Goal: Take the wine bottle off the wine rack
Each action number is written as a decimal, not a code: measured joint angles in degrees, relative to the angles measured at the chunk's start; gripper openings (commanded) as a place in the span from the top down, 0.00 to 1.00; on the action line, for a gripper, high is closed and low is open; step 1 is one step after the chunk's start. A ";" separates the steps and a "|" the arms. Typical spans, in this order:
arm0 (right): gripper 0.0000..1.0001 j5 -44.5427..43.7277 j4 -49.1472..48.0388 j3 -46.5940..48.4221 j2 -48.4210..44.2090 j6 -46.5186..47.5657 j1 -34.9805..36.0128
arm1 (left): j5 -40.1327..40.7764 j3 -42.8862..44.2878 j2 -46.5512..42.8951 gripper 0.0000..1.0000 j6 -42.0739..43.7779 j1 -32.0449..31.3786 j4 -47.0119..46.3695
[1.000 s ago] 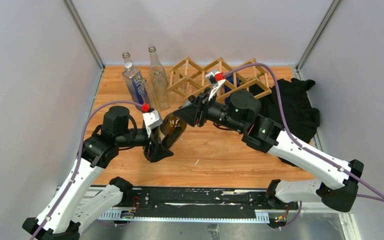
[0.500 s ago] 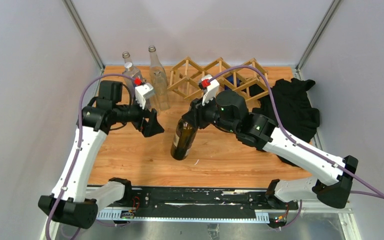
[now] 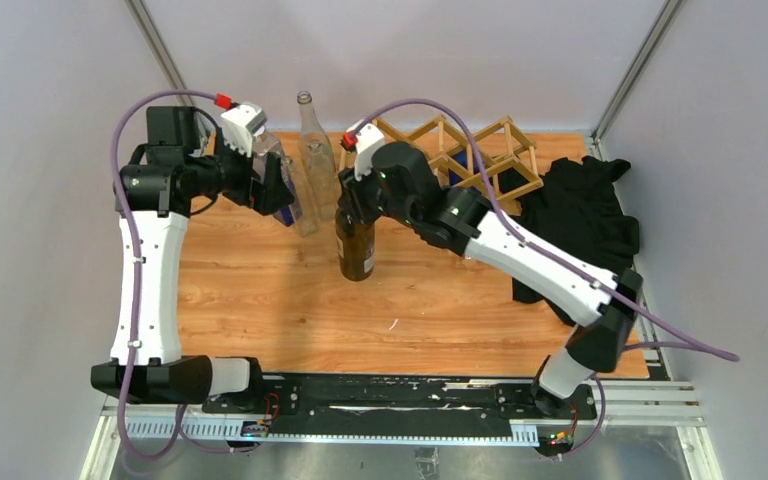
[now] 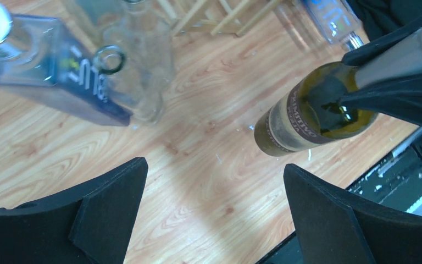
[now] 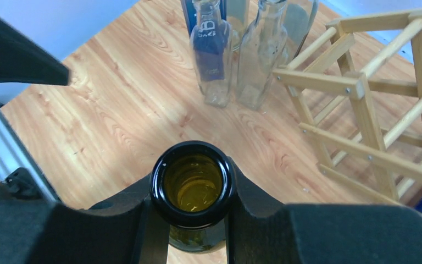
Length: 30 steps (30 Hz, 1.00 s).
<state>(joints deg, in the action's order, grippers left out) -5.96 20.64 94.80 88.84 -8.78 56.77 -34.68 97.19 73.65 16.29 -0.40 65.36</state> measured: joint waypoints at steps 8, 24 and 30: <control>1.00 0.15 0.85 13.88 15.30 3.74 -2.56 | 3.48 8.48 2.93 0.00 -3.63 4.55 3.63; 1.00 1.57 0.20 26.95 32.85 6.12 -5.49 | 1.51 5.01 5.97 0.00 -1.84 9.29 4.76; 1.00 1.88 -2.25 26.82 33.29 6.16 -7.10 | 0.42 4.13 5.18 0.00 -0.52 9.29 4.98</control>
<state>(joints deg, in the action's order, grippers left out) -4.08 18.39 121.62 122.13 -2.61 49.67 -34.26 101.32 78.83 15.77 8.88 70.35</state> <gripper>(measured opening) 0.364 0.997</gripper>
